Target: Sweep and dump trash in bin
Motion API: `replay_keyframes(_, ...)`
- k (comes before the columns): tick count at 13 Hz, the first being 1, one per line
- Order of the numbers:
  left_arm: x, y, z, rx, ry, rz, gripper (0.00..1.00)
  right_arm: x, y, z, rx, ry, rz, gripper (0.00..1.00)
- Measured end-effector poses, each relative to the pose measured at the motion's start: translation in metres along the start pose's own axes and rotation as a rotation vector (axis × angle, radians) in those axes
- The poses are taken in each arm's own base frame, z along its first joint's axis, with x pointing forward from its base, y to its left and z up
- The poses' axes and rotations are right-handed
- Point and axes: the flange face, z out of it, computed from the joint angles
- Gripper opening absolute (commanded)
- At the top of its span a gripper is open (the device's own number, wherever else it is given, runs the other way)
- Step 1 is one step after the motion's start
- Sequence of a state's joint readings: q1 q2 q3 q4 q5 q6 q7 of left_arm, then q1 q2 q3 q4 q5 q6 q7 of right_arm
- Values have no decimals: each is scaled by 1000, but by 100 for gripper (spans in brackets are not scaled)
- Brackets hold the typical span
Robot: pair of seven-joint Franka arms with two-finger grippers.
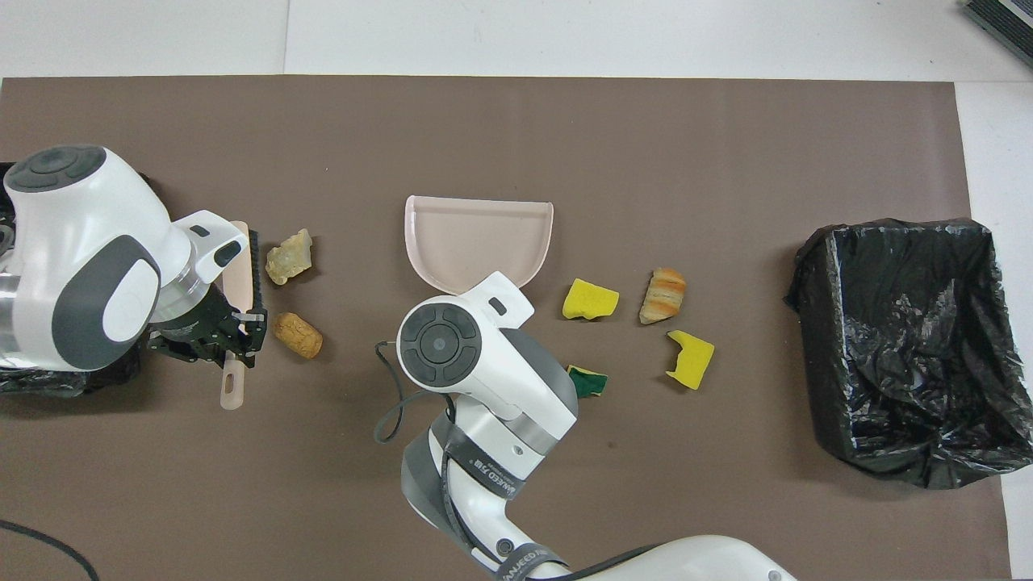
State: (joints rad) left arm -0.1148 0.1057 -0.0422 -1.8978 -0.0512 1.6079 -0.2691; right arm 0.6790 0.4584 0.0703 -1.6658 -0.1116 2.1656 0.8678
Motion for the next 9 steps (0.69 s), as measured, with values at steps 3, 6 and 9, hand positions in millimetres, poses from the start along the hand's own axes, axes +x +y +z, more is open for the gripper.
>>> replay_keyframes(3,-21,-22,-46,-30,88,4,0,1,1,-6,4,8,1,0)
replay_keyframes(6,2,-56,-34,64,111,-2,0,13,12,-33,24,44,-97,0)
replay_keyframes(9,34,-61,5,154,69,4,0,37,50,-61,3,40,-257,0)
